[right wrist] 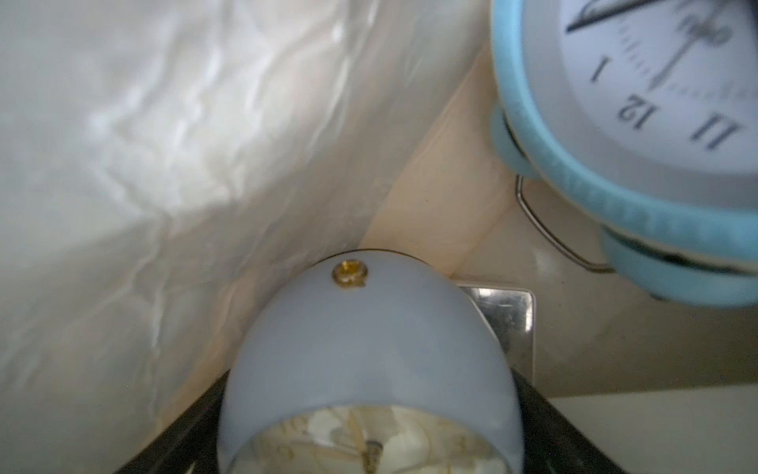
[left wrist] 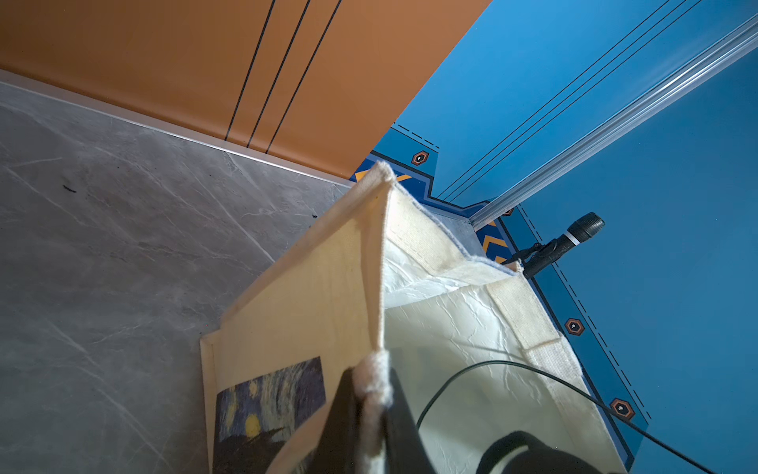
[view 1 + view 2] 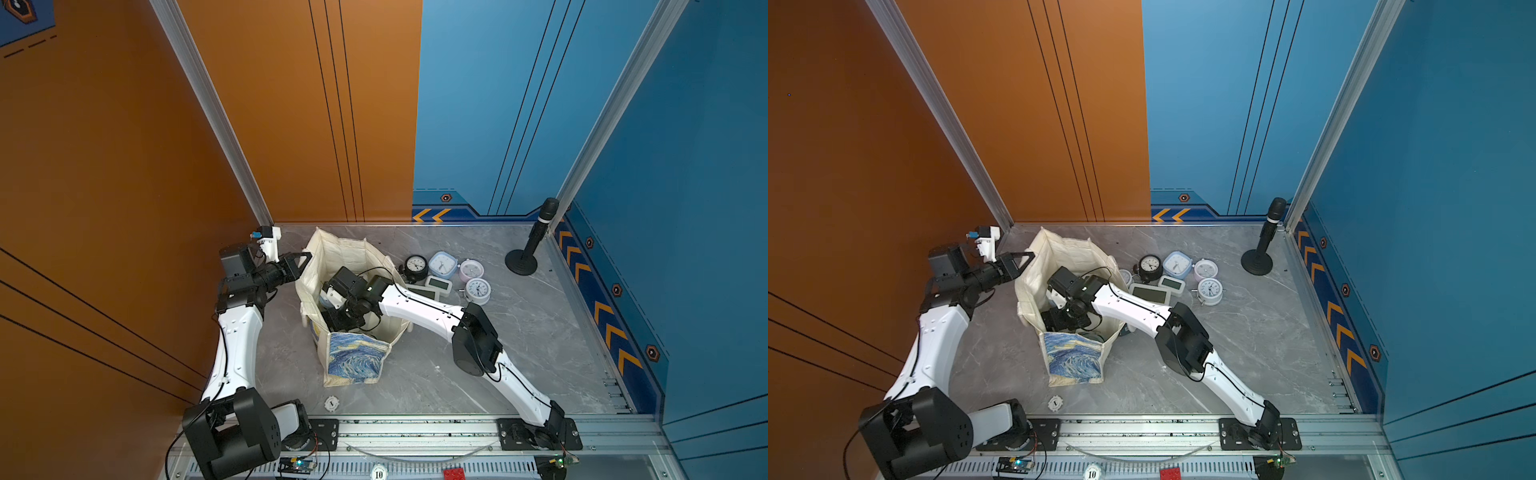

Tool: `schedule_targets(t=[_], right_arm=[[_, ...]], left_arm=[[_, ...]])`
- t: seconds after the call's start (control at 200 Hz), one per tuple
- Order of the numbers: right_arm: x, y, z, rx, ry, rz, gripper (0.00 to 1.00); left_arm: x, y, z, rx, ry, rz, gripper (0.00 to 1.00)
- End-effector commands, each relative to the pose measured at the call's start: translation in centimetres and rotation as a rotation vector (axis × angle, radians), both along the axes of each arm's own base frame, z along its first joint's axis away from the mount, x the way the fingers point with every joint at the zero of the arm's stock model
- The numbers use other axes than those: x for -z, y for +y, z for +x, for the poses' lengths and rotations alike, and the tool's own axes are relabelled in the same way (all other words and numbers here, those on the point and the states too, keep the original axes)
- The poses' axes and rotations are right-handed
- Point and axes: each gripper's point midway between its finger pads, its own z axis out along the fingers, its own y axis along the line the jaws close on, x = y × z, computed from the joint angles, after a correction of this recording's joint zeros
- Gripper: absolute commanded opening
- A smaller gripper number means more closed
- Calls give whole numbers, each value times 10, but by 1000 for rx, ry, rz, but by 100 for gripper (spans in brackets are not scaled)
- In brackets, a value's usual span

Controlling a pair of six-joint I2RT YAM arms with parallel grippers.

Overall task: Put the alarm clock into the canvas bag
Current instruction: Place the alarm at the canvas bag.

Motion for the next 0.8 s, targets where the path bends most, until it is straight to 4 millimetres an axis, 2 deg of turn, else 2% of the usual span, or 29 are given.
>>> schedule_targets(t=[0.0, 0.075, 0.165, 0.295, 0.445, 0.621, 0.796], right_arm=[[23, -13, -13, 3, 33, -115, 69], [29, -22, -5, 32, -11, -169, 73], [19, -22, -2, 31, -41, -159, 80], [-16, -18, 0, 19, -83, -94, 89], [-61, -22, 7, 35, -161, -37, 98], [-104, -36, 16, 66, -235, 2, 100], [-136, -55, 25, 99, -294, 19, 98]], left_arm=[[-3, -5, -4, 19, -23, 14, 0], [-2, -5, -4, 15, -19, 14, 0], [-3, -5, -4, 15, -22, 15, 0], [-2, -4, -3, 15, -20, 16, 0], [0, -4, -3, 12, -15, 17, 0], [0, -4, -3, 12, -15, 17, 0], [0, -4, -3, 11, -15, 19, 0]])
